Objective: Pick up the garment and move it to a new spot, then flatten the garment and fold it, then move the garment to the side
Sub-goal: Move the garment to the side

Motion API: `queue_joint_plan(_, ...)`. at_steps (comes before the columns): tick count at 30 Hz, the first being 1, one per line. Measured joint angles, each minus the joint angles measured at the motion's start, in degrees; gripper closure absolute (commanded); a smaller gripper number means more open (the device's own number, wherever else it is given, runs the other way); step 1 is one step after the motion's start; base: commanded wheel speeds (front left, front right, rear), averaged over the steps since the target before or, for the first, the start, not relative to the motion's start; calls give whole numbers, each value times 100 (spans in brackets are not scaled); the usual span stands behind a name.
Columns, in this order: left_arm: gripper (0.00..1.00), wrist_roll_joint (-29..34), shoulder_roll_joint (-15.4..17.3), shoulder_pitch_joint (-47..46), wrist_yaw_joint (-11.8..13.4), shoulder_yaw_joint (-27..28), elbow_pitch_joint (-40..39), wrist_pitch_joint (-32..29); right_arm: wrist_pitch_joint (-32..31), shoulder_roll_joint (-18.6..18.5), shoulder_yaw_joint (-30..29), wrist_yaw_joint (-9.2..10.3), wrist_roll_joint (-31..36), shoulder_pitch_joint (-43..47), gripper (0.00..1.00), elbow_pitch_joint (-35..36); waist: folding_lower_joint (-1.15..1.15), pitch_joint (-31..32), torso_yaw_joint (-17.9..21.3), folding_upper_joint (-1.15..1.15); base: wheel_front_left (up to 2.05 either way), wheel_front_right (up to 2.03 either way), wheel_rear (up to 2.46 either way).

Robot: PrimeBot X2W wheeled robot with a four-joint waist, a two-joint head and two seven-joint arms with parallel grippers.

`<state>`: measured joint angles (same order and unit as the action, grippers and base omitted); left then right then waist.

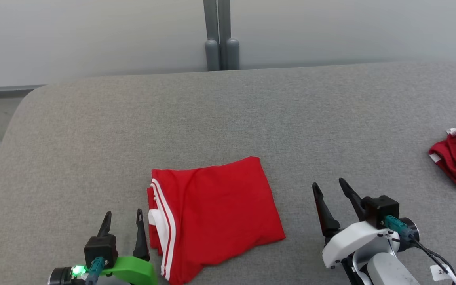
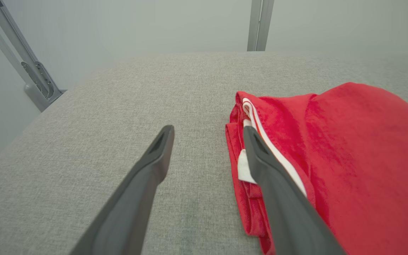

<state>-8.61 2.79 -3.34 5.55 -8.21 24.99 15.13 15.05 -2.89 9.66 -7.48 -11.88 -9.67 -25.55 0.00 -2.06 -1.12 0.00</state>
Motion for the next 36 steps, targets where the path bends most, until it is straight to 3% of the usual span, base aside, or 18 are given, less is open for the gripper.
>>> queue_joint_plan(18,0,-119,4,-153,29,-82,-59,0,0,8,678,-1,-19,-705,0,-1543,0,-419,-1213,0,0,0,0)
queue_joint_plan(19,0,-119,4,-152,33,-77,-67,0,0,8,714,-1,-31,-775,28,-1653,0,-451,-1240,0,0,0,0)
queue_joint_plan(20,0,-119,4,-152,33,-76,-71,0,0,8,742,-1,-65,-832,70,-1717,0,-476,-1254,0,0,0,0)
queue_joint_plan(21,0,-119,4,-152,33,-73,-73,0,0,8,773,-1,-94,-900,100,-1779,0,-505,-1261,0,0,0,0)
queue_joint_plan(28,0,-97,3,-146,22,-51,-60,0,0,22,679,-8,-102,-1085,100,-1761,0,-561,-1018,0,0,0,0)
queue_joint_plan(36,0,-76,3,-203,-8,-120,-42,0,0,16,457,-7,-93,-1044,100,-1545,0,-505,-270,0,0,0,0)
